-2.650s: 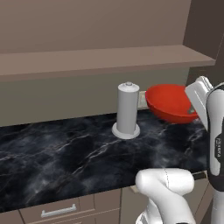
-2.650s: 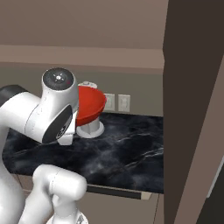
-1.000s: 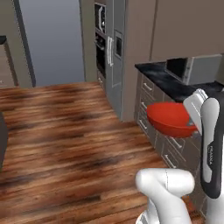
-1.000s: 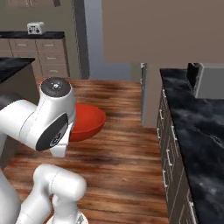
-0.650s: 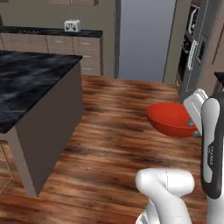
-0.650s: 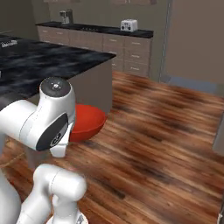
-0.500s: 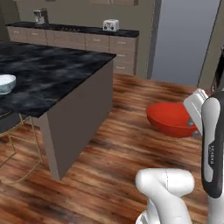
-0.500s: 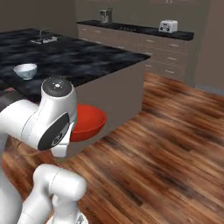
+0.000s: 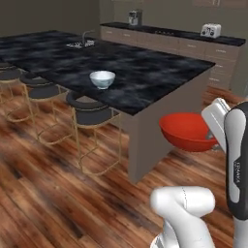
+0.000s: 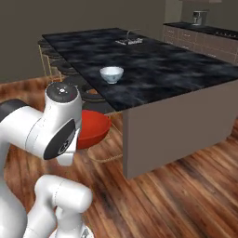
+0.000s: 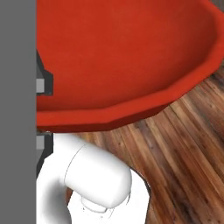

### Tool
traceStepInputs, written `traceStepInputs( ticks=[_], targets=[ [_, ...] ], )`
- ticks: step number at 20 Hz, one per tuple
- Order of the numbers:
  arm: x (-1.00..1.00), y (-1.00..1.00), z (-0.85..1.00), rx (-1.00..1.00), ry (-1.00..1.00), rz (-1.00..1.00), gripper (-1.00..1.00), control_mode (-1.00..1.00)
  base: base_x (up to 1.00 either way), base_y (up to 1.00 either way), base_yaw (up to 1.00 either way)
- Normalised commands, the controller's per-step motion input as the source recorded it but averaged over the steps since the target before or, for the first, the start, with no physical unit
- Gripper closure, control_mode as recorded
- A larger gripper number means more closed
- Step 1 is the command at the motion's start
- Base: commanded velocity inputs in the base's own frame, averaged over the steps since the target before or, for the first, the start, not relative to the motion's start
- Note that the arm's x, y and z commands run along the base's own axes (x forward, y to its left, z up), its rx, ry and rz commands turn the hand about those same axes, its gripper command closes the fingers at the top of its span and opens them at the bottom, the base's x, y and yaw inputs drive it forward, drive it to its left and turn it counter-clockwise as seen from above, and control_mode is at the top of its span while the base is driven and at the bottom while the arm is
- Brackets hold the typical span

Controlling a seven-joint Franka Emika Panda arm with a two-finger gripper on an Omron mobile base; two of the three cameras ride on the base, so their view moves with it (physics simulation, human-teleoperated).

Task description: Pick up the bowls from the cabinet and place each bowl in front of a stool on the dining counter.

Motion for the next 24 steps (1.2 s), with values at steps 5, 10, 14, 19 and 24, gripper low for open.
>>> traceStepInputs(
  ticks=[5, 10, 14, 19, 24],
  targets=[
    [0.0, 0.0, 0.0, 0.0, 0.0, 0.0, 1.0, 1.0, 1.0, 1.0, 0.15],
    [0.0, 0.0, 0.0, 0.0, 0.0, 0.0, 1.0, 1.0, 1.0, 1.0, 0.12],
    [0.0, 0.0, 0.0, 0.0, 0.0, 0.0, 1.0, 1.0, 1.0, 1.0, 0.04],
    [0.0, 0.0, 0.0, 0.0, 0.0, 0.0, 1.0, 1.0, 1.0, 1.0, 0.0],
    [0.0, 0.0, 0.0, 0.0, 0.0, 0.0, 1.0, 1.0, 1.0, 1.0, -0.04]
  ],
)
